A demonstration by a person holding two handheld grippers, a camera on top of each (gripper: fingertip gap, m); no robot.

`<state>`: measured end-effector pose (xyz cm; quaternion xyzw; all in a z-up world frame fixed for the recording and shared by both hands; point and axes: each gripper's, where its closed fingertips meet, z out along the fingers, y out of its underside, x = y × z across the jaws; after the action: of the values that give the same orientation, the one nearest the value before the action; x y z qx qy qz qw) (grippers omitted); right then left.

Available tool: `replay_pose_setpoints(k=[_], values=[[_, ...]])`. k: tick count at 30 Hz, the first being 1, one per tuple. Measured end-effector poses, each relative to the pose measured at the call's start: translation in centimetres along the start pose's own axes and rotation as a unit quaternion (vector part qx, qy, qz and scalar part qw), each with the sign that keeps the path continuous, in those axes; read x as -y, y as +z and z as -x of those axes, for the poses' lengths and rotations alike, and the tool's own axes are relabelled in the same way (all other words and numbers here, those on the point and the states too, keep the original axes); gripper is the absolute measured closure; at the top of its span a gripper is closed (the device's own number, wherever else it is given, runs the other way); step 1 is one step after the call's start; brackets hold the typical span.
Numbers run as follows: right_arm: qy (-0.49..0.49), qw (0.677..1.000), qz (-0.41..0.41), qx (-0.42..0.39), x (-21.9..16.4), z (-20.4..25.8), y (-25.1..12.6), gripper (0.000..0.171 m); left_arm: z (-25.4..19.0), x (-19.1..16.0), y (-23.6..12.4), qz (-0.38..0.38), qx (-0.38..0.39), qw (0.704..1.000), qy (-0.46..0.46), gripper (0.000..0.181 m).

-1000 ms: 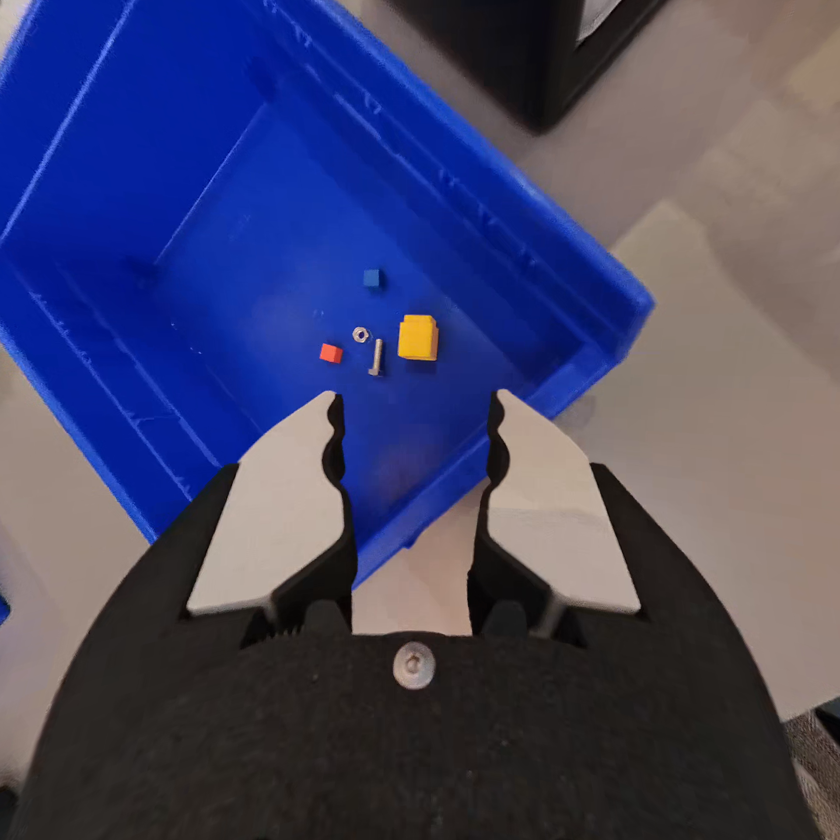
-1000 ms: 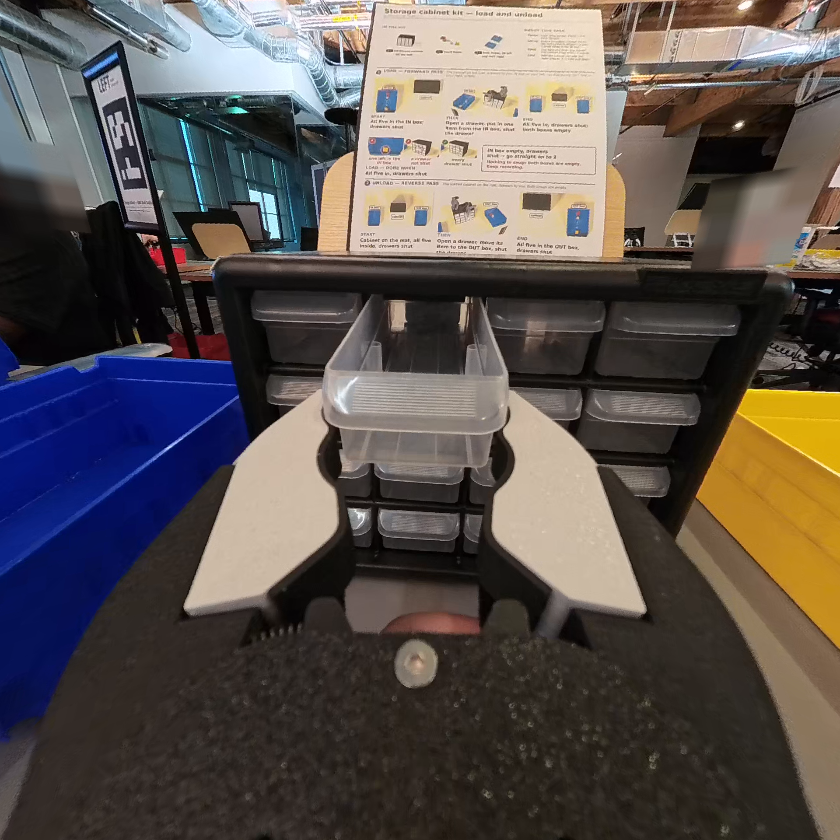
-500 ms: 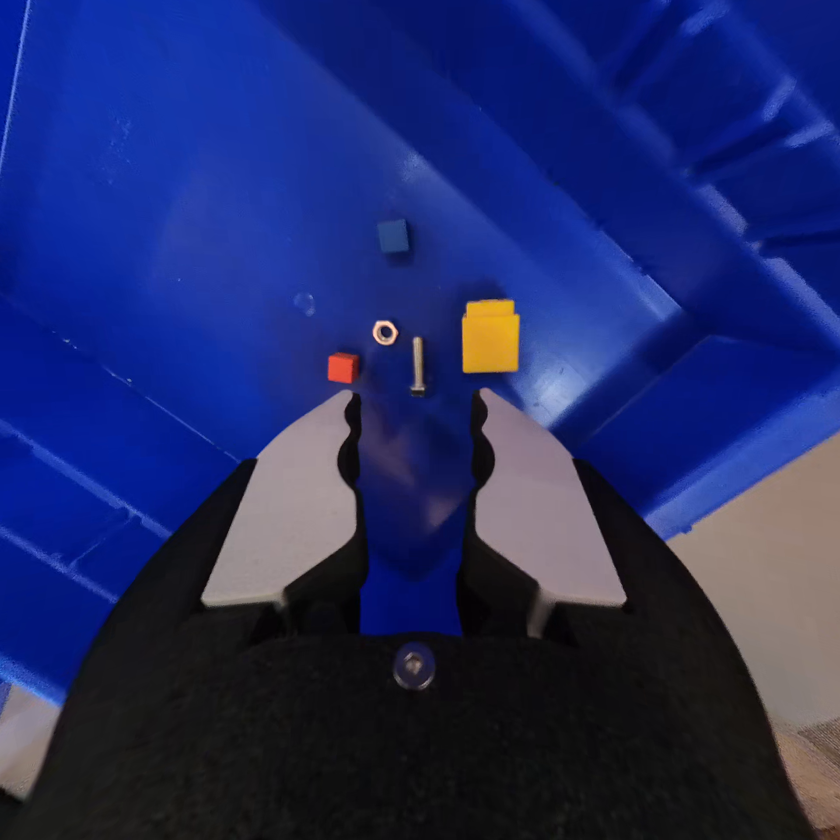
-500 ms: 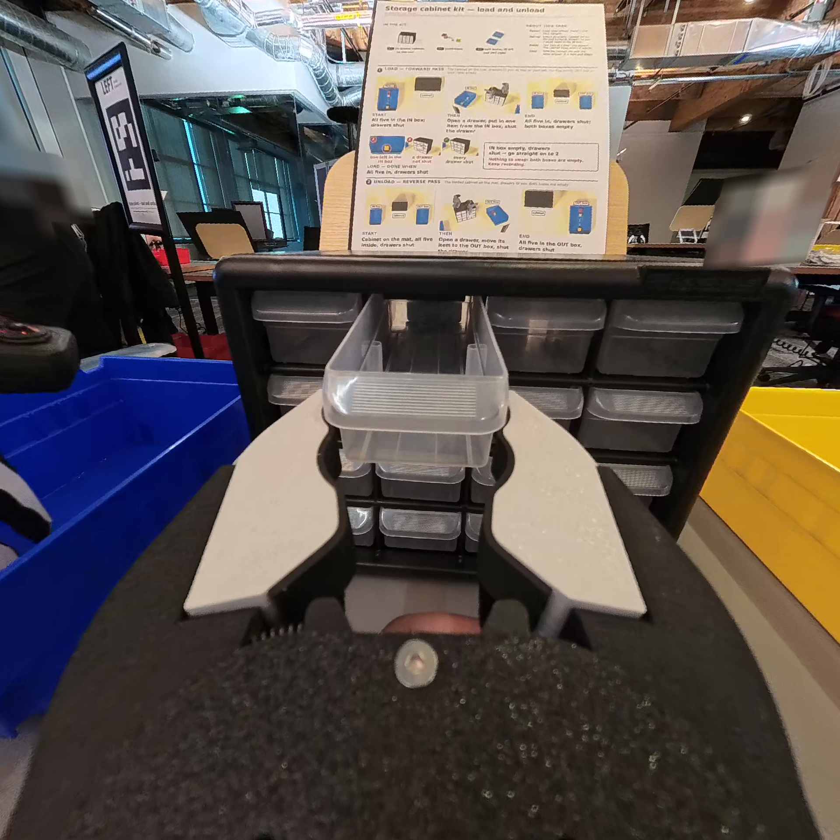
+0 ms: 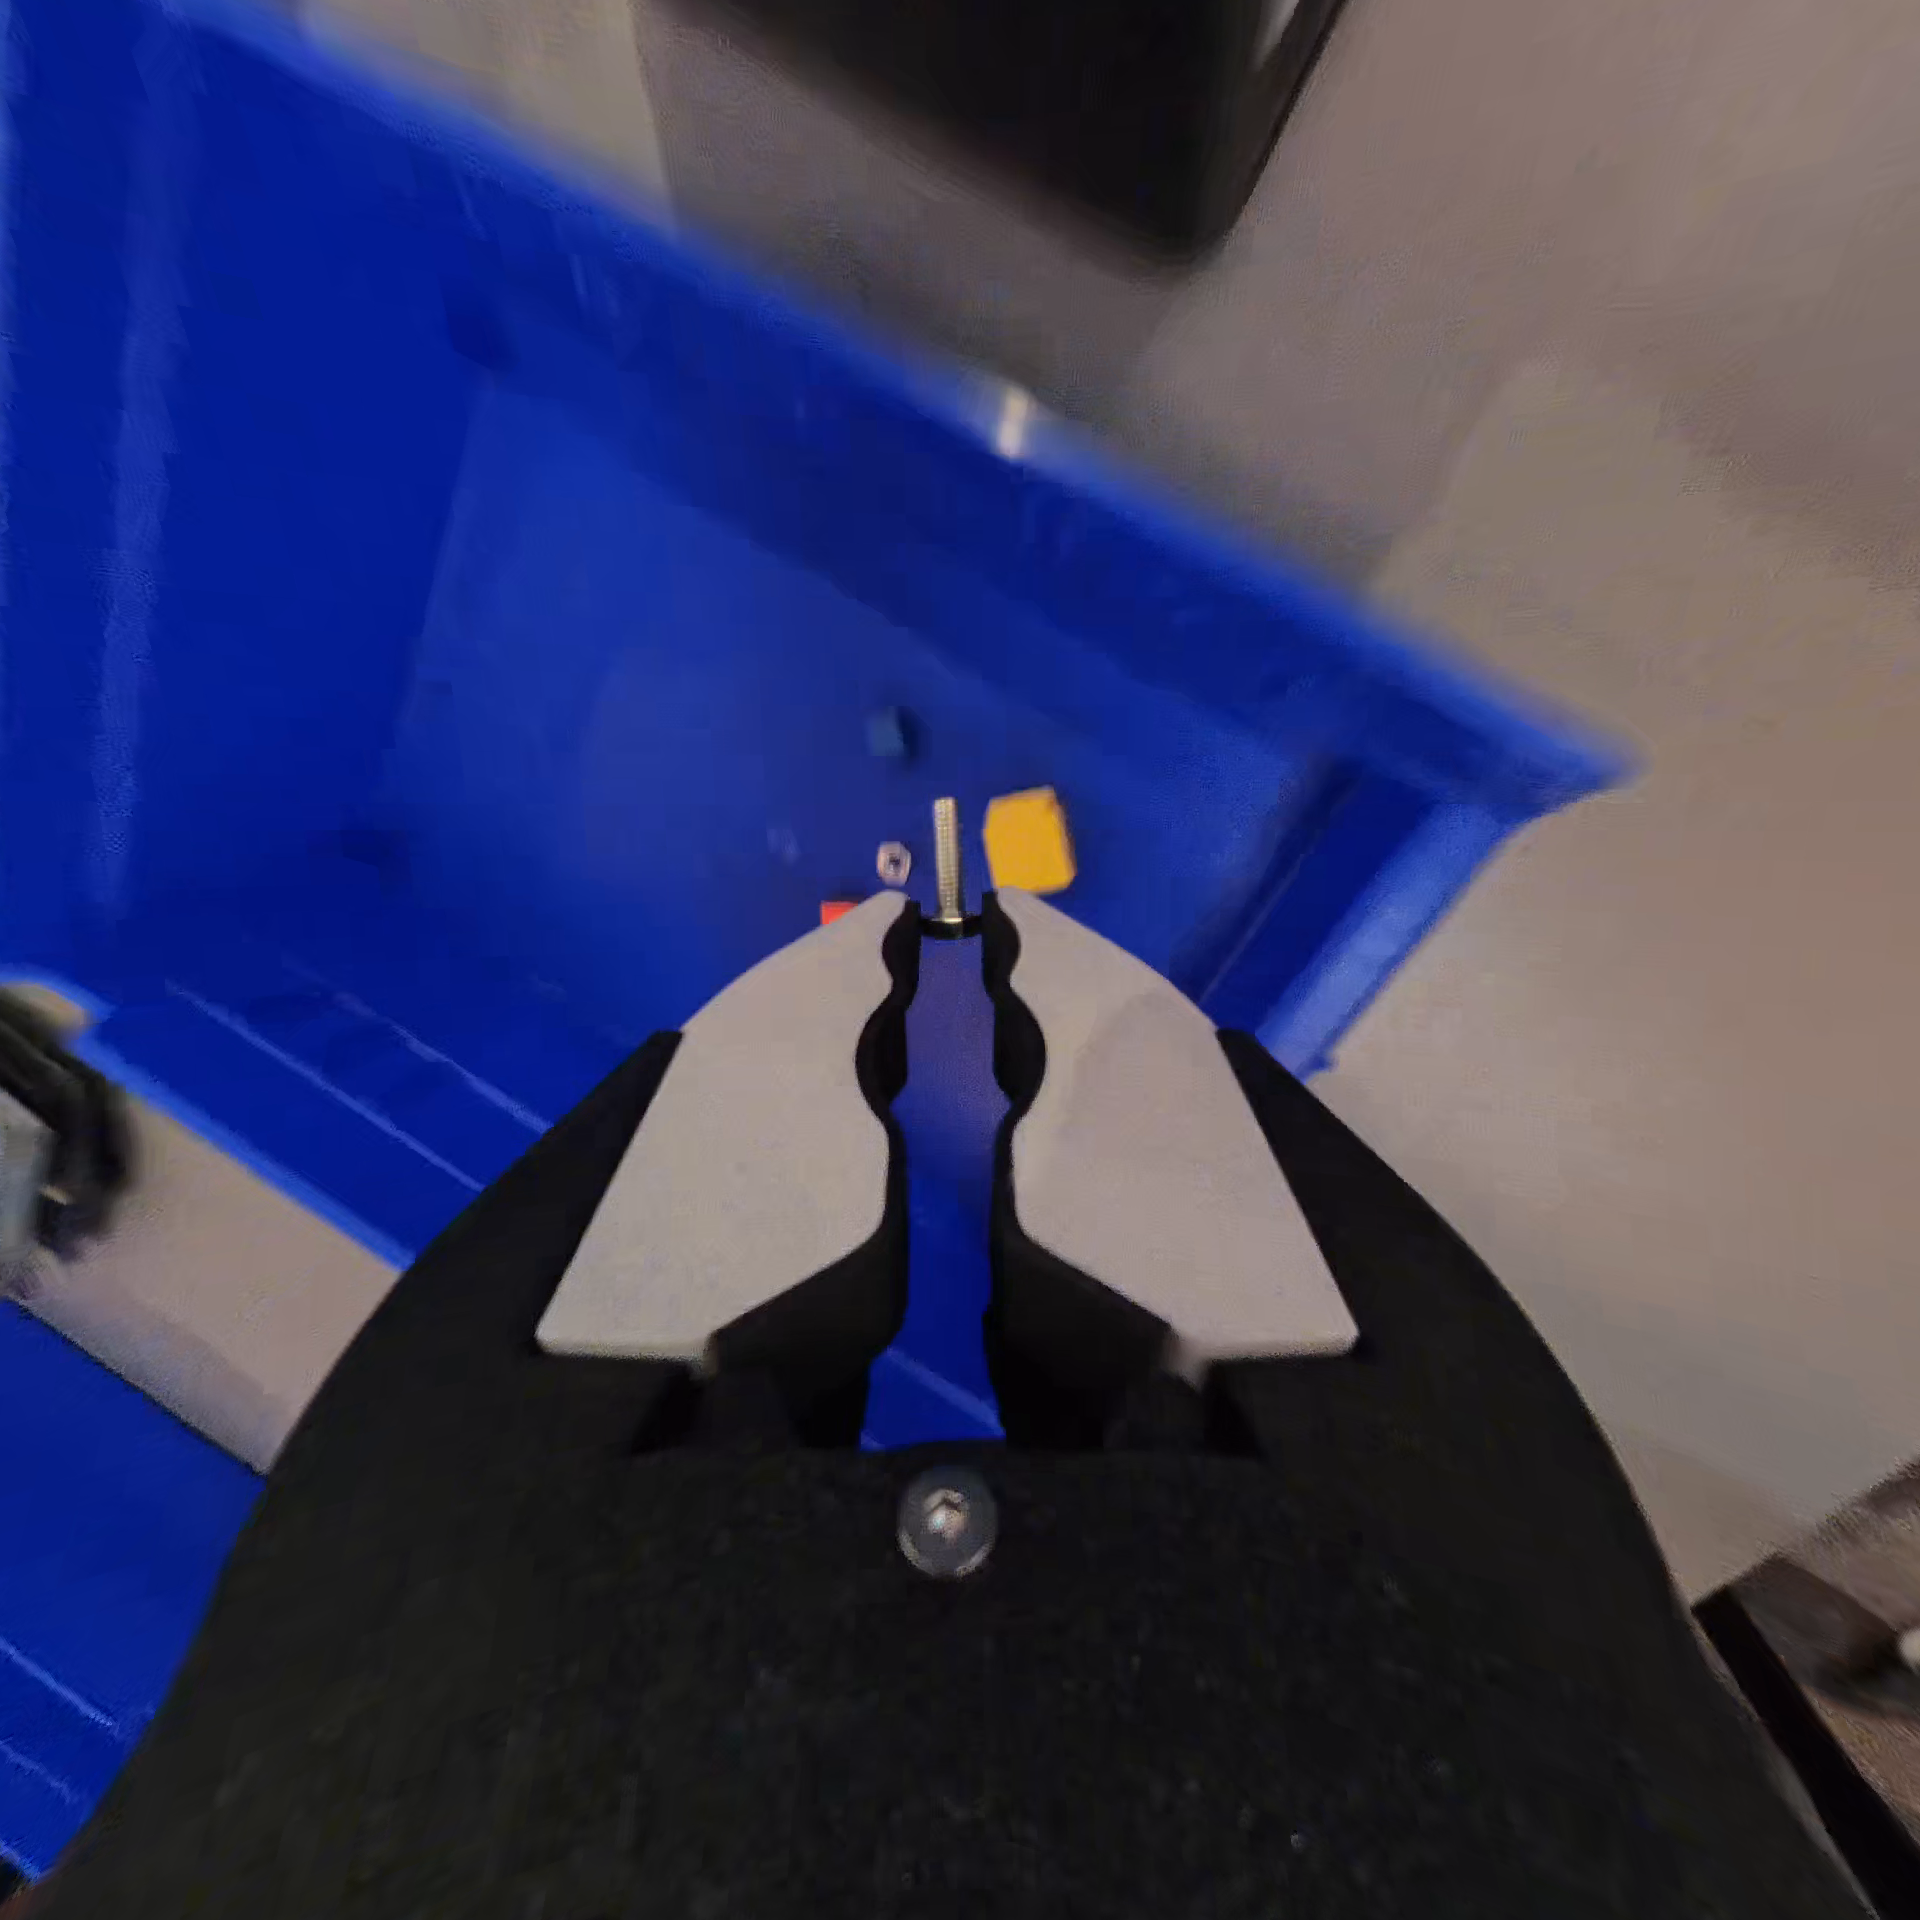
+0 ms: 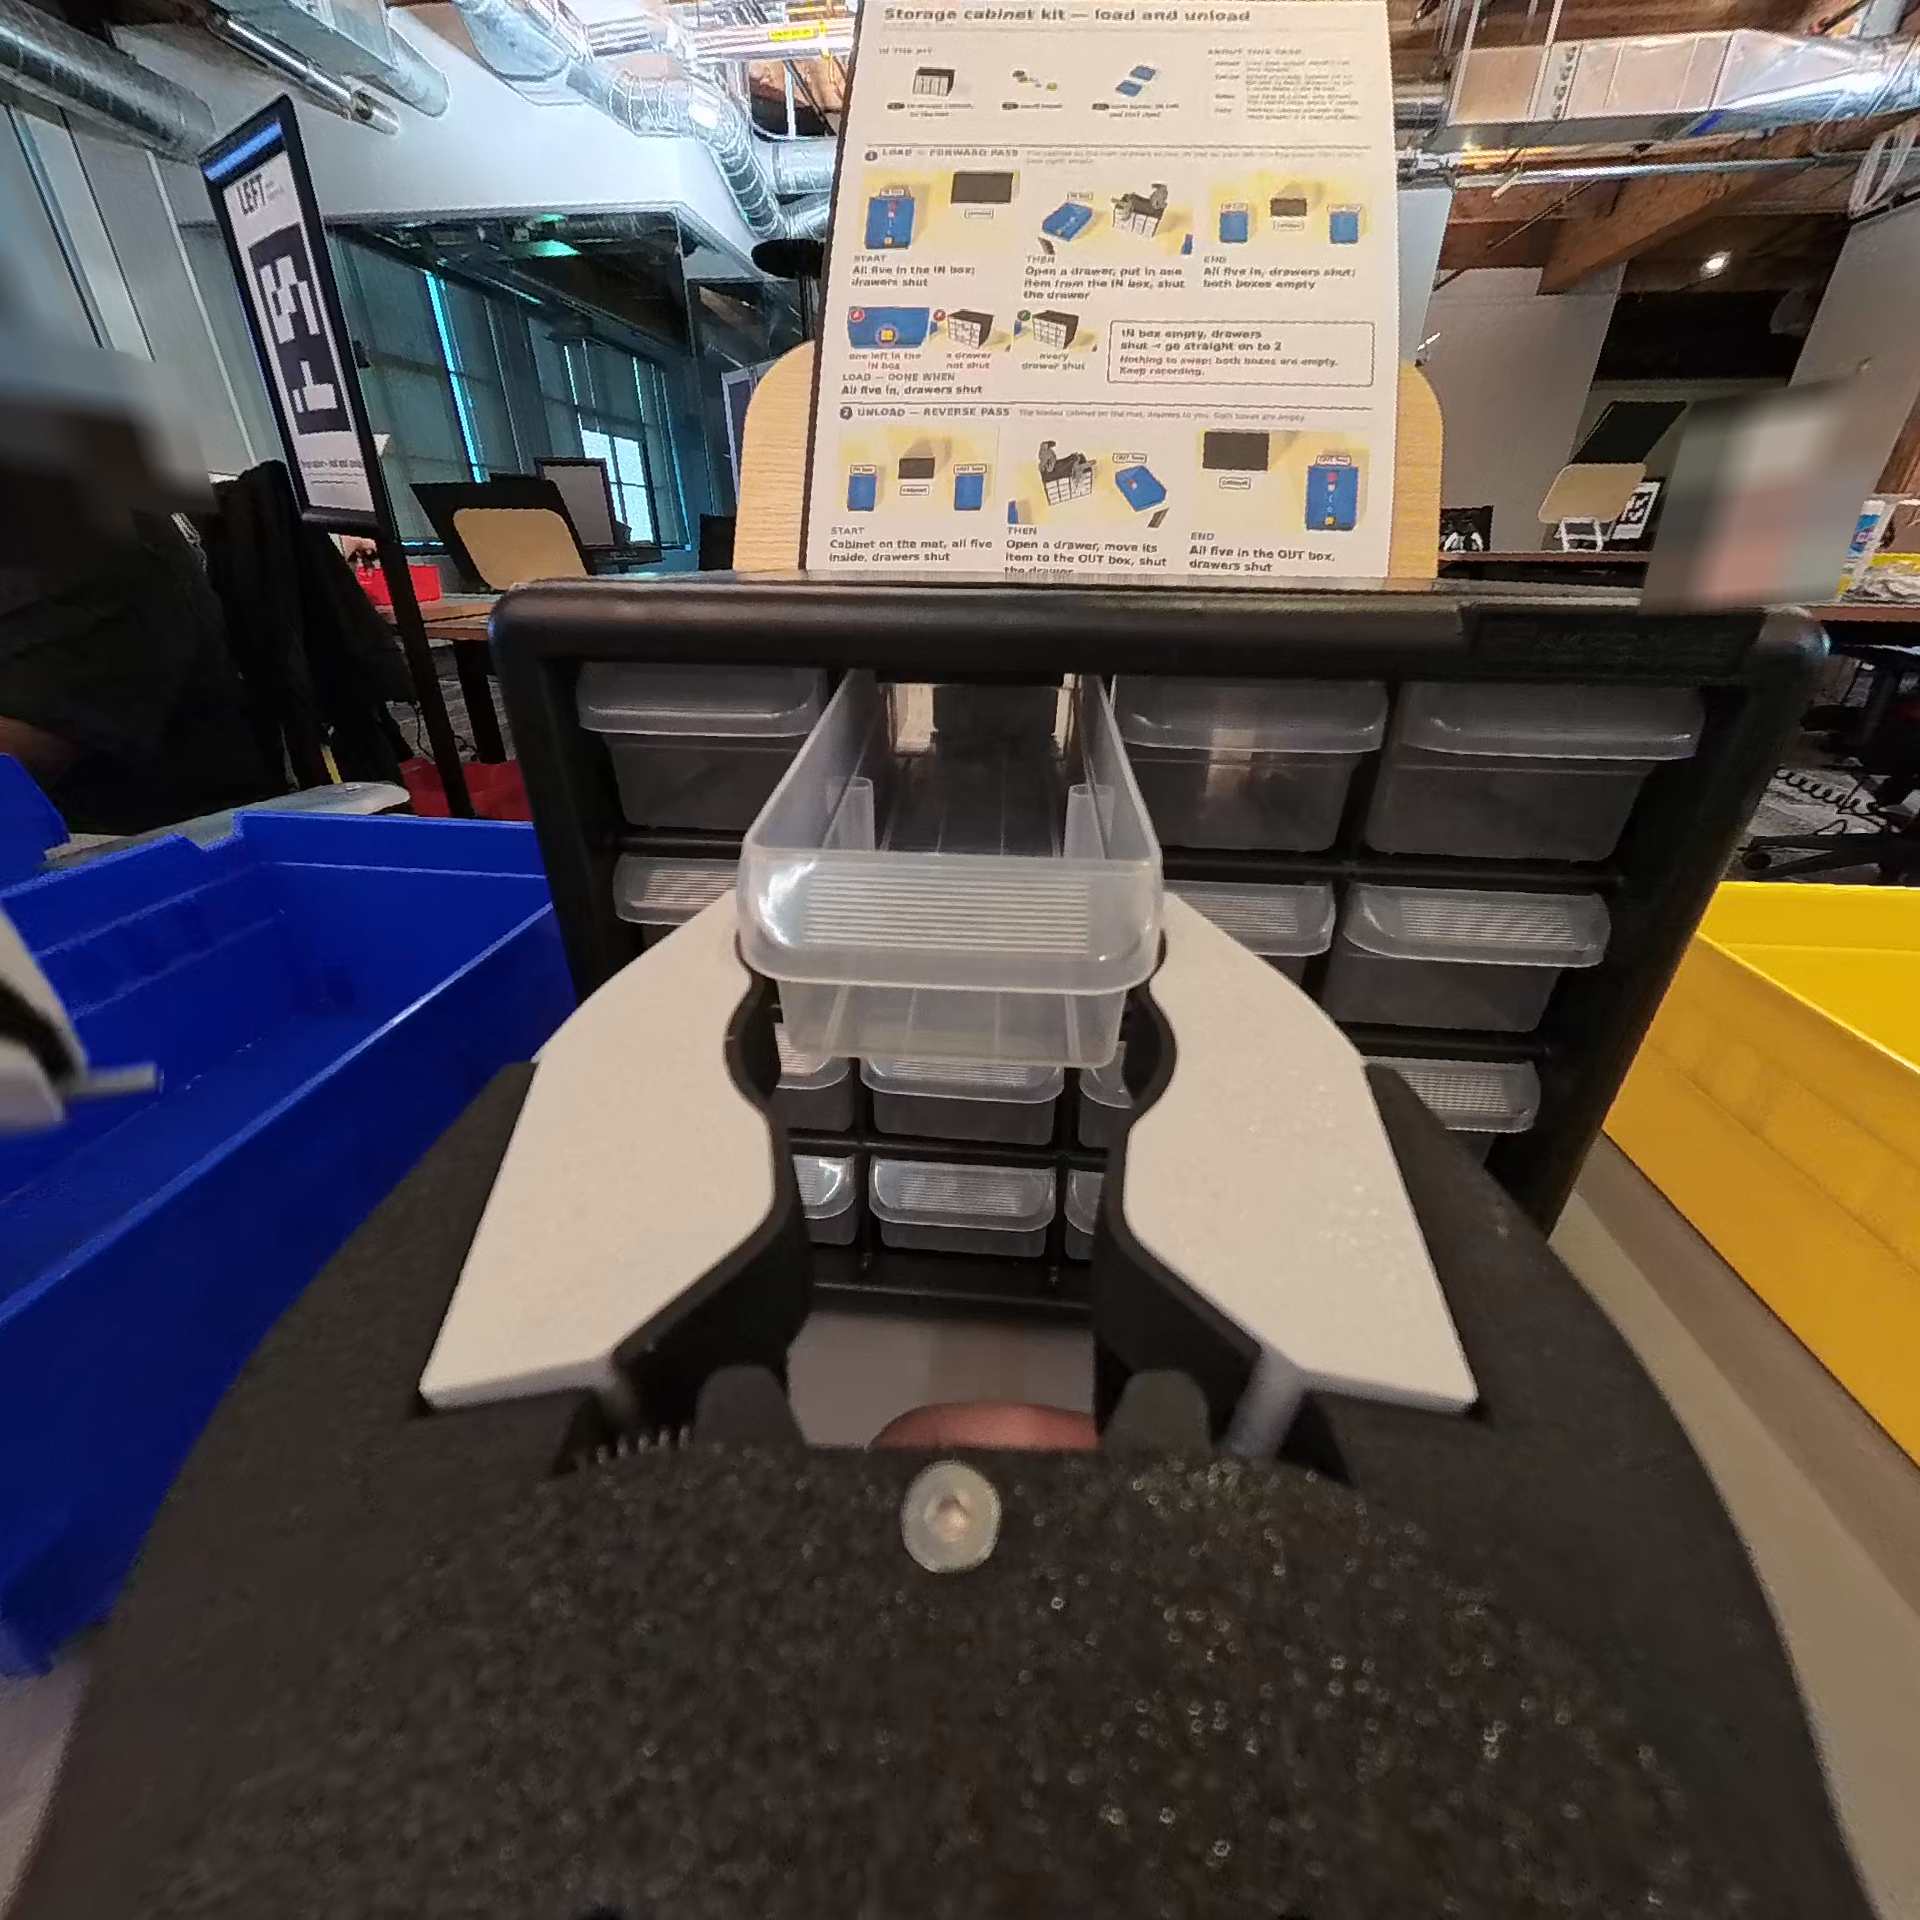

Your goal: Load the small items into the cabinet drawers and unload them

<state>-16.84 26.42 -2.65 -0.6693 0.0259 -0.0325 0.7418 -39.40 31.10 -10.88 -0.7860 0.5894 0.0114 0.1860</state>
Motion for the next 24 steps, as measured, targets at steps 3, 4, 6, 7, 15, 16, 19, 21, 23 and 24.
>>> replay_pose_setpoints(k=[3, 4, 6, 7, 15, 16, 19, 21, 23, 24], values=[[-0.001, 1.0, 0.001, 0.0, 0.0, 0.0, -0.1, 0.107, -2.1, 6.9, -6.5, -0.099, 0.001, 0.995, 0.034, 0.17], [-0.002, 1.0, 0.001, 0.0, -0.1, 0.0, -0.1, 0.107, -3.5, 9.2, -8.4, -0.124, -0.015, 0.991, 0.05, 0.17], [-0.006, 1.0, 0.0, 0.0, -0.1, 0.0, -0.2, 0.107, -6.3, 13.3, -11.3, -0.153, -0.04, 0.983, 0.091, 0.17], [-0.009, 1.0, 0.0, -0.001, -0.1, 0.0, -0.2, 0.107, -7.3, 15.0, -12.1, -0.157, -0.042, 0.98, 0.112, 0.17], [-0.012, 1.0, 0.0, -0.001, -0.2, 0.0, -0.5, 0.107, -9.2, 21.1, -8.2, 0.003, -0.034, 0.983, 0.182, 0.17], [-0.012, 1.0, 0.0, -0.001, -0.2, 0.0, -0.5, 0.107, -9.3, 21.4, -7.6, 0.02, -0.038, 0.982, 0.182, 0.17], [-0.012, 1.0, 0.0, -0.001, -0.2, 0.0, -0.5, 0.107, -9.2, 21.8, -6.3, 0.071, -0.043, 0.979, 0.186, 0.17], [-0.012, 1.0, 0.001, -0.001, -0.2, 0.0, -0.5, 0.107, -9.0, 21.6, -5.8, 0.106, -0.041, 0.976, 0.186, 0.17], [-0.012, 1.0, 0.001, 0.0, -0.2, 0.0, -0.5, 0.107, -8.9, 21.3, -5.5, 0.138, -0.042, 0.972, 0.185, 0.17], [-0.012, 1.0, 0.001, 0.0, -0.2, 0.0, -0.5, 0.107, -8.9, 21.4, -5.4, 0.145, -0.041, 0.971, 0.187, 0.17]])
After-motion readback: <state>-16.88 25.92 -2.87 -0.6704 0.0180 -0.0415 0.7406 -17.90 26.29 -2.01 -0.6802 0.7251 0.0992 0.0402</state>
